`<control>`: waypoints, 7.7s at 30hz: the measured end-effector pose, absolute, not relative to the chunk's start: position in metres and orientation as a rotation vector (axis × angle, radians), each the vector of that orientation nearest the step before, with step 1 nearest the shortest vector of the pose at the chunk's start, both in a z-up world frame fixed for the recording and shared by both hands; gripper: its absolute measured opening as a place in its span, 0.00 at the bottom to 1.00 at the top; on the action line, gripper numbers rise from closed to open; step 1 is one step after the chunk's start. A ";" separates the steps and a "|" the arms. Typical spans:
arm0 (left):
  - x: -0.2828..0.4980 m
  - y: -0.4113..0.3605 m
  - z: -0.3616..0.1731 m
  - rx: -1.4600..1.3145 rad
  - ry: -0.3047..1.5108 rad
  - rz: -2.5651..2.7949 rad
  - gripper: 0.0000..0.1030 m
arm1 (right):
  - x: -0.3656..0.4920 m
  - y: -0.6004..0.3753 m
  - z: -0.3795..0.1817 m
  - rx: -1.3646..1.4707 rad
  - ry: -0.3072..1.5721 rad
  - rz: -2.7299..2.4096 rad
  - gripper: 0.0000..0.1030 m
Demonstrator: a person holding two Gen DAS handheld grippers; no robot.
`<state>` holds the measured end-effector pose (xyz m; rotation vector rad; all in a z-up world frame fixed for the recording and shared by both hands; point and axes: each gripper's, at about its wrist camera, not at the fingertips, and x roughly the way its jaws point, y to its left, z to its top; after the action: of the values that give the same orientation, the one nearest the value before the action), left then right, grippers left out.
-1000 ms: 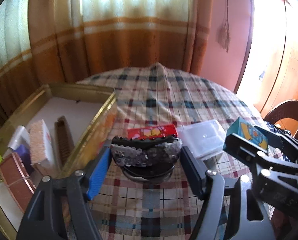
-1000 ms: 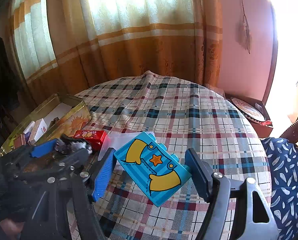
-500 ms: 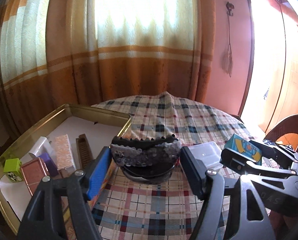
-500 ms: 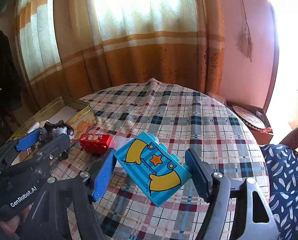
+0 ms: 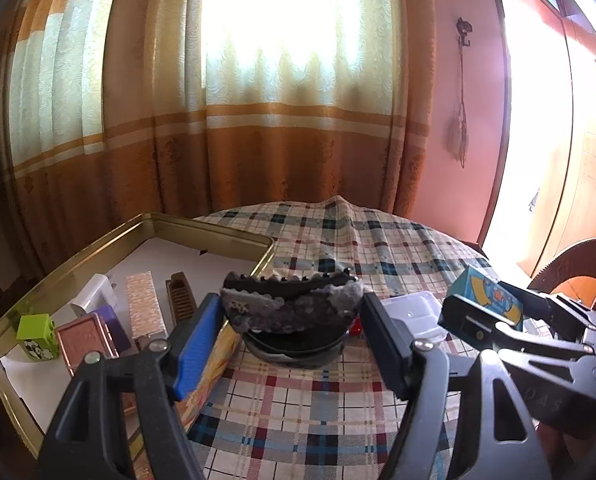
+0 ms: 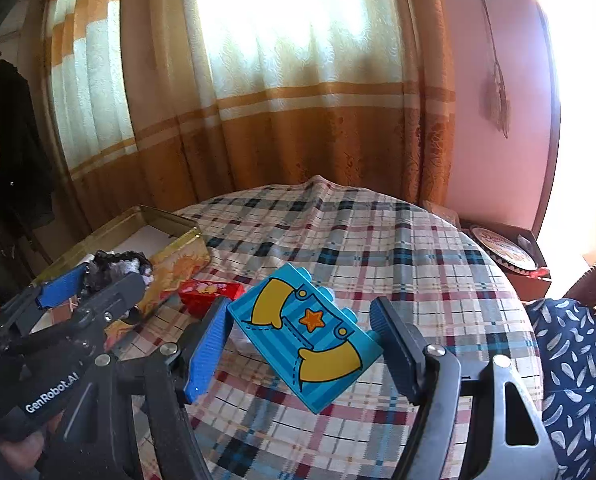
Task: Organize rigid objects
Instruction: 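Lift the sequined pouch with the left tool while the right tool holds the blue block, then carry the sequined pouch and blue block over the gold tin with both tools, then lower both held items into the tin and open both tools, then move both tools back toward the red block and clear container, then grasp the clear plastic container with the right tool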
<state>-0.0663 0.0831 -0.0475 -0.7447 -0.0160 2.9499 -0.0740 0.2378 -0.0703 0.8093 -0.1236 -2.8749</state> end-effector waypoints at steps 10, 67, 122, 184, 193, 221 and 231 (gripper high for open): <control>-0.055 0.078 -0.047 -0.729 -0.011 2.963 0.68 | -0.069 0.234 -0.069 0.771 -0.125 -2.880 0.70; -0.018 0.014 -0.042 -0.630 -0.092 3.068 0.69 | -0.032 0.179 -0.056 0.603 -0.039 -2.809 0.70; -0.022 -0.060 -0.029 -0.612 -0.211 3.228 0.69 | -0.030 0.140 -0.050 0.603 -0.025 -2.662 0.70; -0.082 0.045 -0.019 -0.834 0.025 3.034 1.00 | -0.121 0.231 -0.096 1.142 -0.046 -2.719 0.77; -0.097 0.047 -0.028 -0.915 0.037 3.035 1.00 | -0.143 0.217 -0.104 1.226 -0.046 -2.655 0.80; -0.098 0.047 -0.036 -0.946 0.038 3.013 1.00 | -0.157 0.201 -0.118 1.325 -0.012 -2.648 0.80; -0.090 0.083 -0.045 -0.930 0.135 2.913 1.00 | -0.144 0.268 -0.112 1.306 -0.167 -2.790 0.80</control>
<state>-0.0903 0.0835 -0.0455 -0.9299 0.1350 2.9131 -0.1439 0.2679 -0.1123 1.3064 -0.1674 -2.7903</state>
